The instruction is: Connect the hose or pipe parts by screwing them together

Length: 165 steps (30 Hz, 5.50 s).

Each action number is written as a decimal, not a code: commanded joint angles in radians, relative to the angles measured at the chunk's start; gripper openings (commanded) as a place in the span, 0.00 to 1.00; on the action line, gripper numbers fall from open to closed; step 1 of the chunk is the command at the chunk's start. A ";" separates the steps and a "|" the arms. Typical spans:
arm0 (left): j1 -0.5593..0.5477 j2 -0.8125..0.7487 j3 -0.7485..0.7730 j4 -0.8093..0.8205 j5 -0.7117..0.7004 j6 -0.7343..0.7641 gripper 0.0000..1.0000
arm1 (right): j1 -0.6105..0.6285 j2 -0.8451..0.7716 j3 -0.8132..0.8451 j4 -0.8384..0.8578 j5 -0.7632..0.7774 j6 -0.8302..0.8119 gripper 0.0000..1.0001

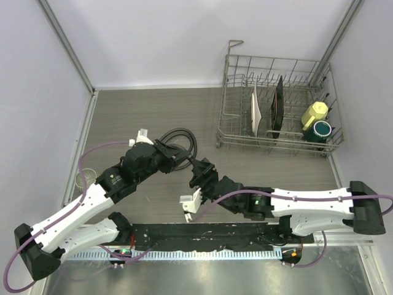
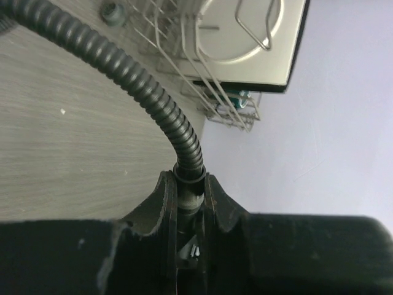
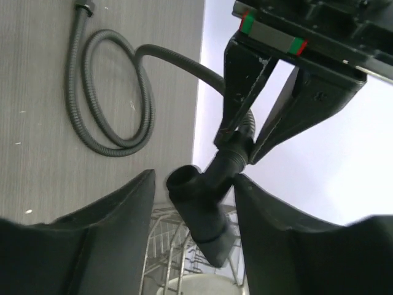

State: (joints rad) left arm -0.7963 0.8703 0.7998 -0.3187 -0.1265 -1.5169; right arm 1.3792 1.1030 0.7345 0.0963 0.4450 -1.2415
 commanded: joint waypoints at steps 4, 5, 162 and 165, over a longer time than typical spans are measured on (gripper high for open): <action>0.005 -0.053 -0.013 0.131 0.011 -0.026 0.00 | 0.001 0.073 -0.059 0.458 0.173 0.367 0.19; 0.005 -0.069 -0.033 0.195 0.008 -0.026 0.00 | 0.001 0.074 -0.070 0.480 0.199 0.448 0.17; 0.005 -0.033 -0.057 0.075 -0.013 0.050 0.00 | 0.021 -0.086 -0.162 0.239 0.061 0.297 0.75; 0.005 -0.037 -0.060 0.069 -0.007 0.041 0.00 | 0.020 -0.026 -0.136 0.331 0.061 0.249 0.75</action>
State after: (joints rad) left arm -0.7910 0.8433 0.6895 -0.2813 -0.1543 -1.4681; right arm 1.3933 1.0229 0.5518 0.2867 0.5285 -0.8085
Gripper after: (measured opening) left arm 0.186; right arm 0.747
